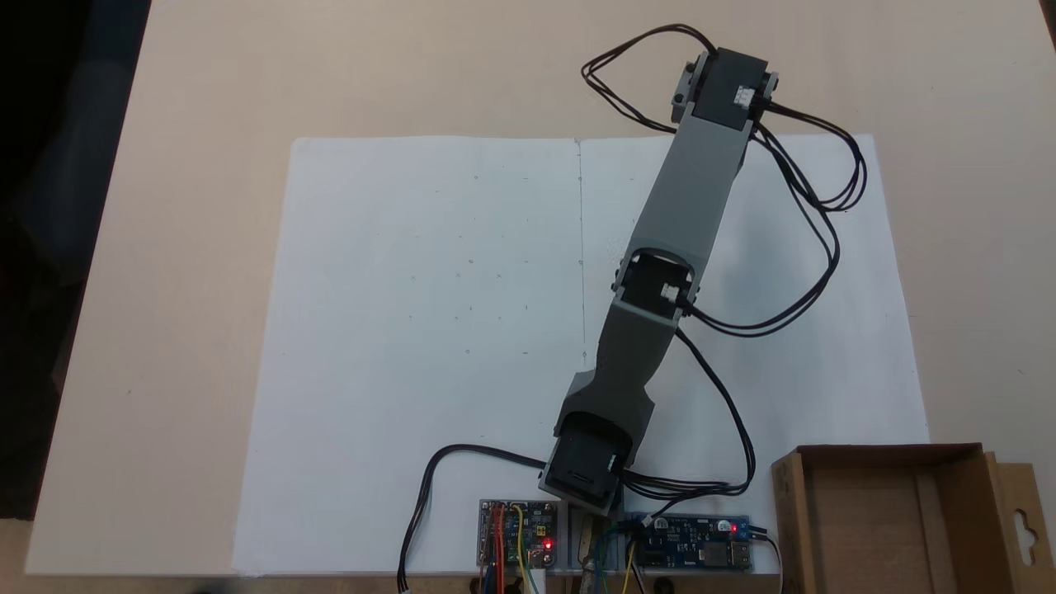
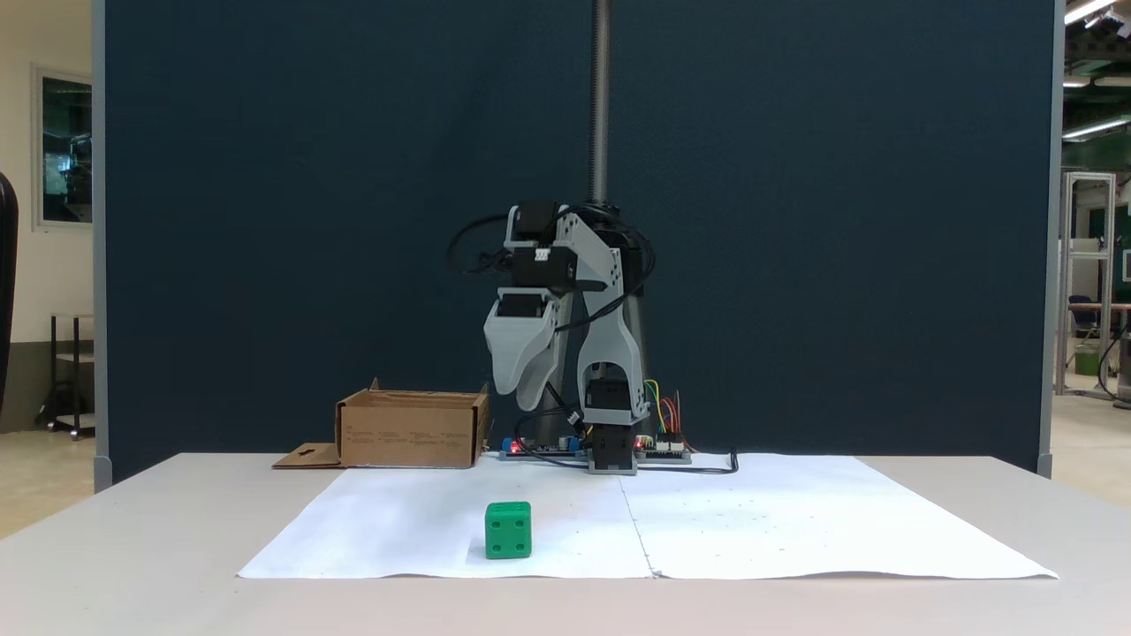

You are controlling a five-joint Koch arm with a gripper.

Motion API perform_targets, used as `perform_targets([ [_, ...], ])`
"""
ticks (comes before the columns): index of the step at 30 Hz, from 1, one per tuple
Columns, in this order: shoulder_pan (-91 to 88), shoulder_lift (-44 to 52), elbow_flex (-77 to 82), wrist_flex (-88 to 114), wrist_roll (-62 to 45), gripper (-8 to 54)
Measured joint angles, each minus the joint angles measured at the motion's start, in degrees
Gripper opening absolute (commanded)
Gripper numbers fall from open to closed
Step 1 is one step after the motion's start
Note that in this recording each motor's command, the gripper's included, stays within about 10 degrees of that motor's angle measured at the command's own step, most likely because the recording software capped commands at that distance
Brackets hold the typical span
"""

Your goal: Grasp a green dice and put it in the bin.

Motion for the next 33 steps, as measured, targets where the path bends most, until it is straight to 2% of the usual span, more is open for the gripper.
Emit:
perform_targets([
  [16, 0.2, -12.3, -6.6, 0.0, -12.2, 40.5],
  [33, -0.8, -18.2, -8.2, -1.1, -12.7, 40.4],
])
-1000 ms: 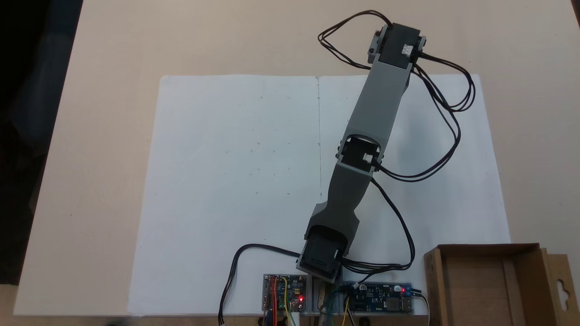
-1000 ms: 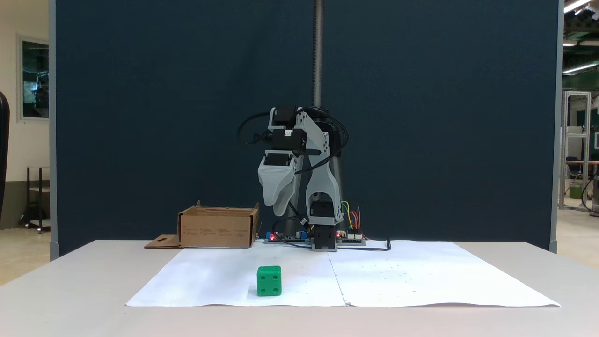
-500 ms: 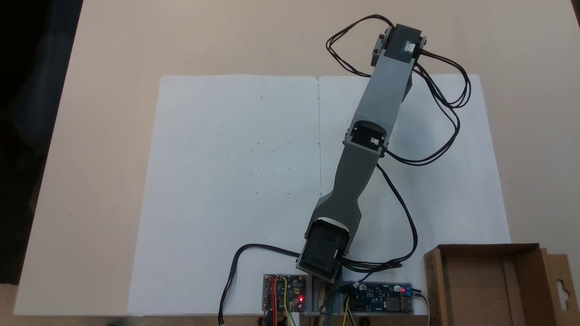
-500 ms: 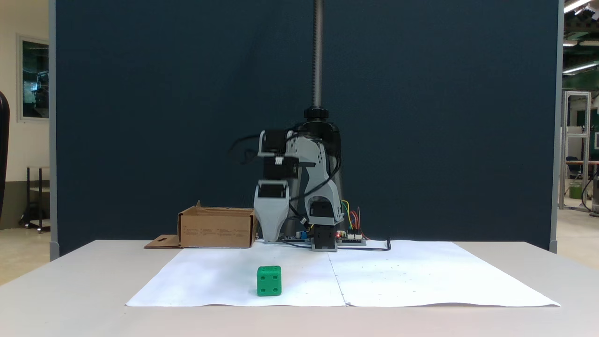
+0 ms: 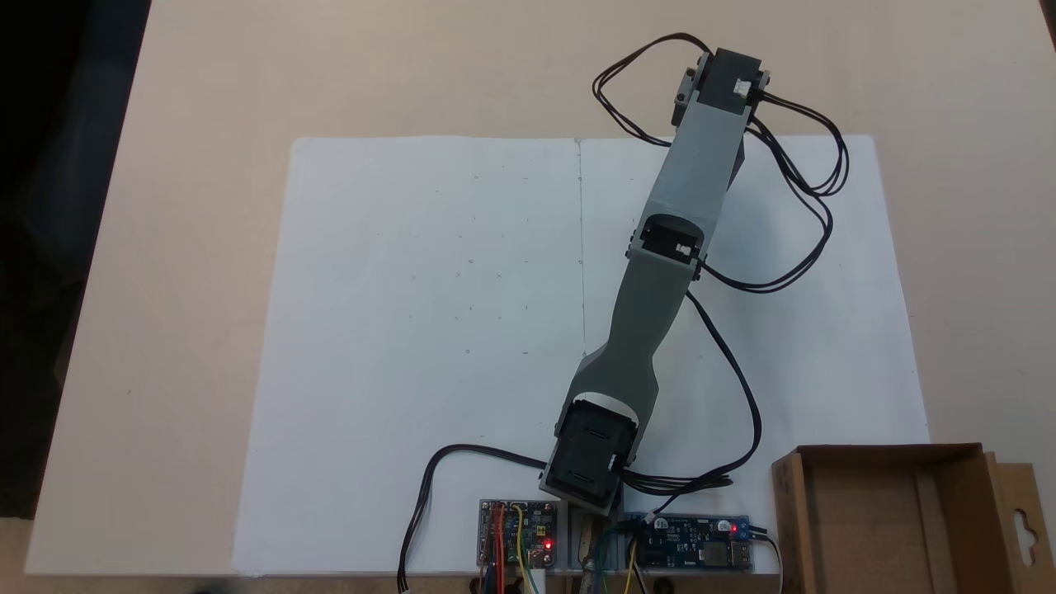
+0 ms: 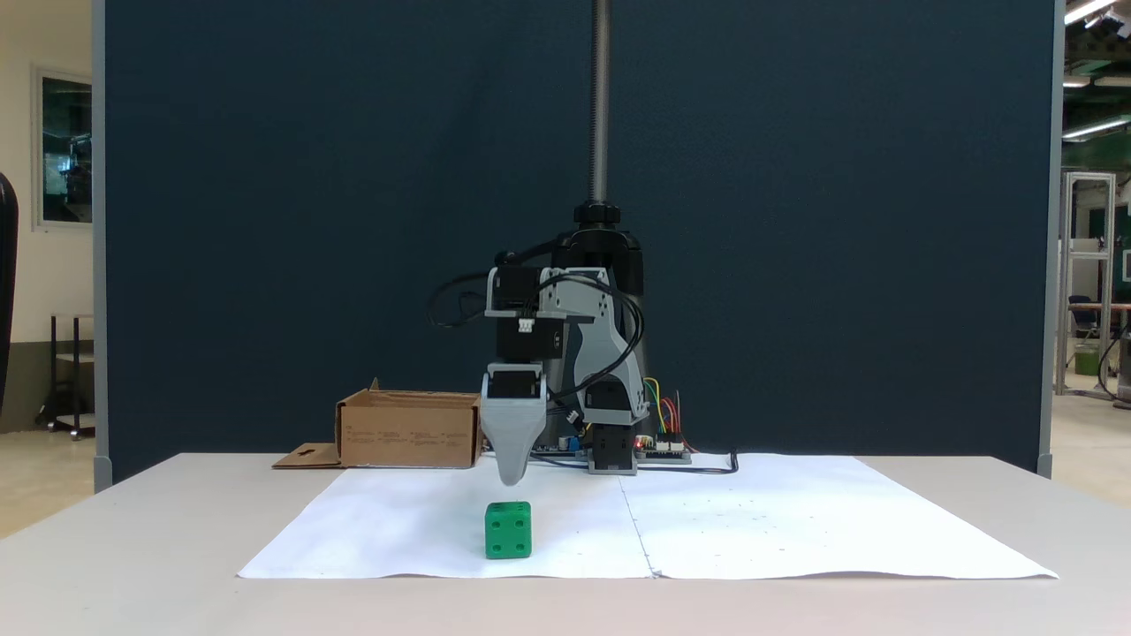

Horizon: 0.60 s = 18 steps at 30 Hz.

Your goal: Grasp a green dice and put it in the bin.

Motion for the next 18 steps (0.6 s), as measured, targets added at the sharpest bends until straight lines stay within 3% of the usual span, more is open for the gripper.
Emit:
perform_targets([
  [18, -1.0, -5.0, -3.8, -1.7, 0.0, 40.3],
])
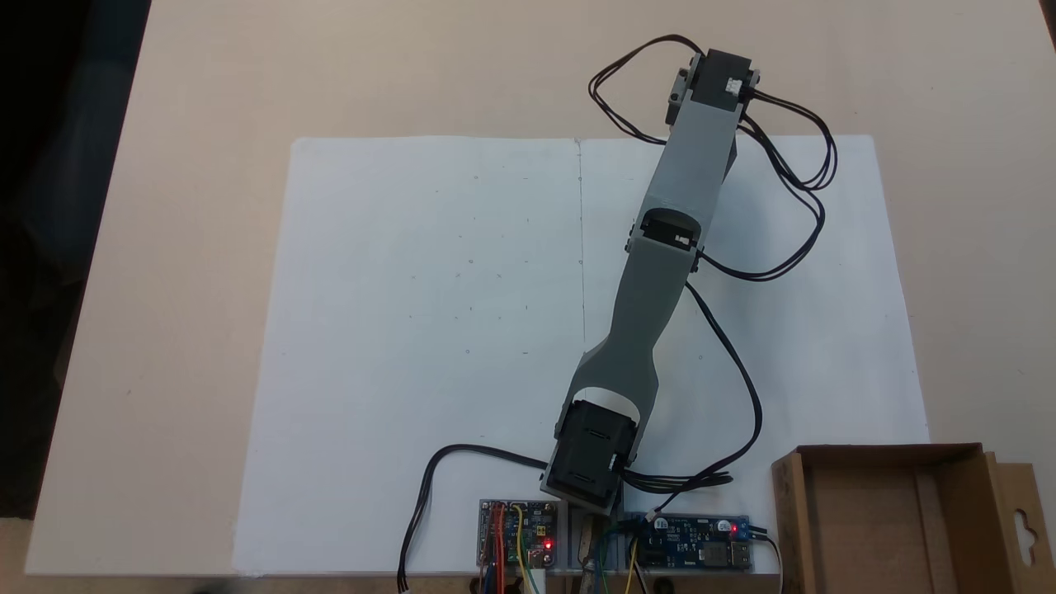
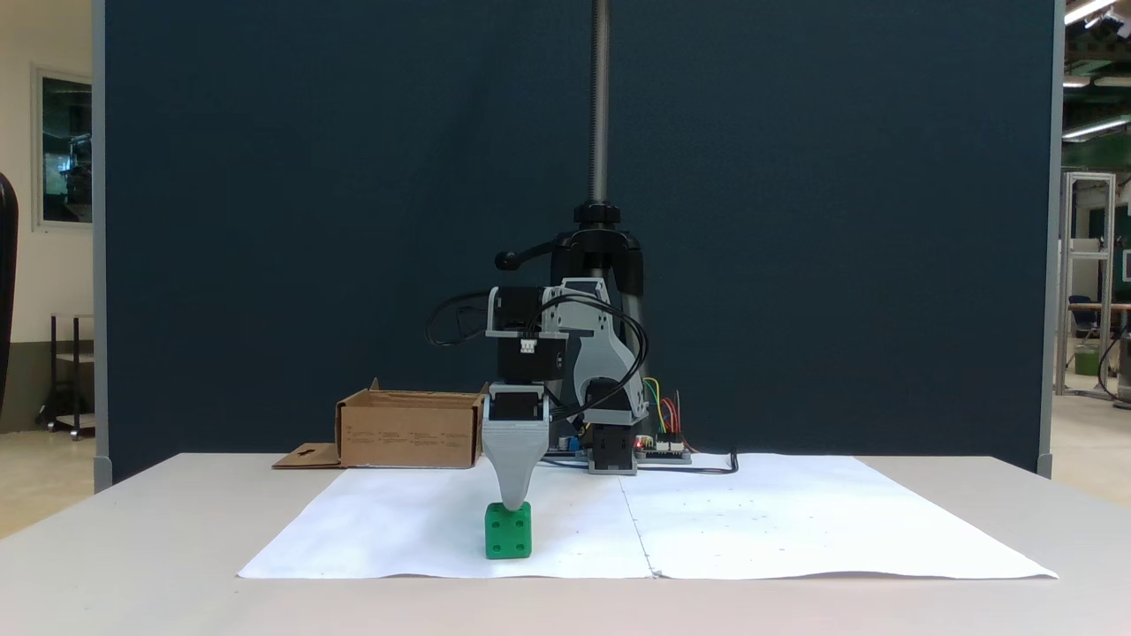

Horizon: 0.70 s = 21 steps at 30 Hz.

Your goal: Grasp a green dice and put it in the bin.

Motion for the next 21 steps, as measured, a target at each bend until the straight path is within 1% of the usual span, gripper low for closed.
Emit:
perform_targets([
  [7, -0.1, -2.5, 0.1, -2.1, 0.0, 40.3],
  [13, -0.1, -2.9, 0.1, -3.5, 0.0, 39.0],
  [21, -0.1, -4.0, 0.1, -3.5, 0.0, 38.9],
])
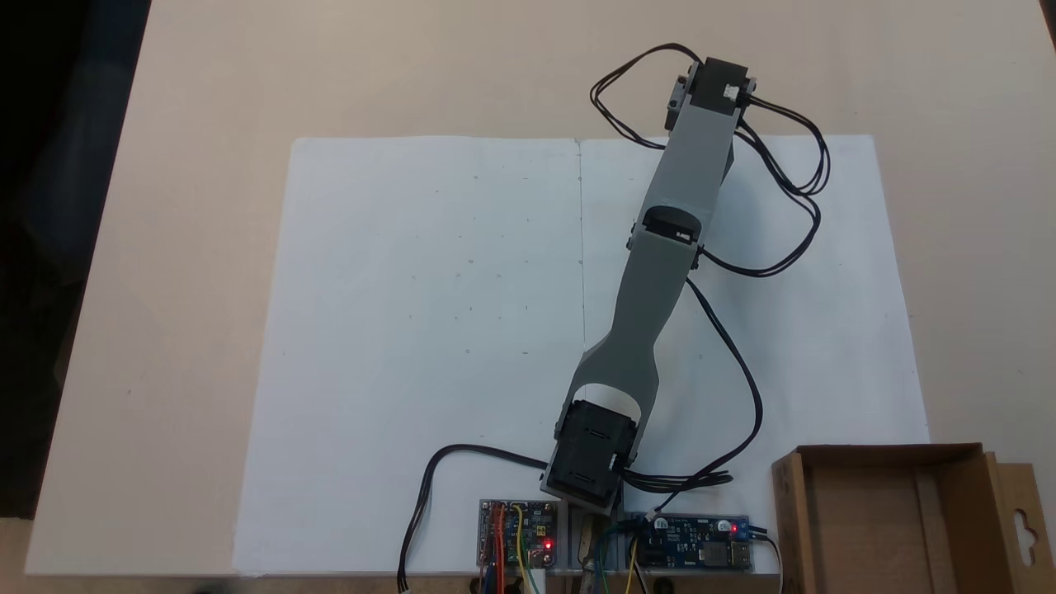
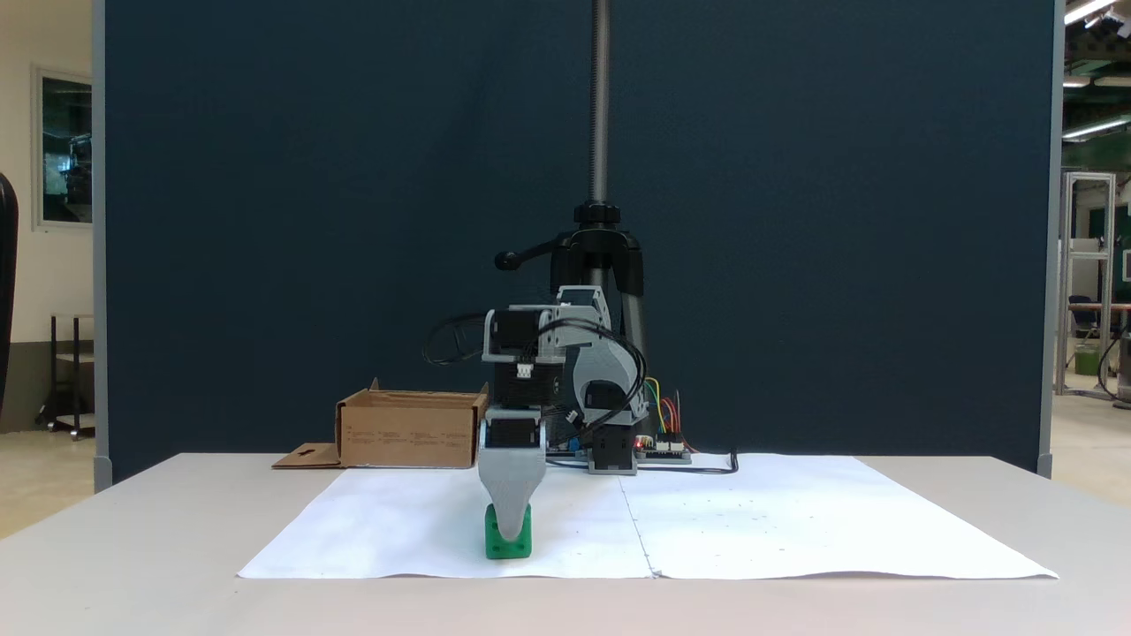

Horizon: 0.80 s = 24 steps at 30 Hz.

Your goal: Grasp a green dice and put it in the bin.

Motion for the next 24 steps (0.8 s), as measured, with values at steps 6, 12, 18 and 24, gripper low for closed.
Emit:
perform_targets([
  [6, 0.0, -1.2, -0.2, 0.0, 0.0, 38.9],
  [12, 0.5, -1.8, -0.2, -0.6, -0.1, 38.9],
  [18, 0.9, -2.0, -0.2, -1.3, -0.2, 38.9],
  [24, 1.0, -2.5, -0.2, -2.0, -0.2, 36.1],
])
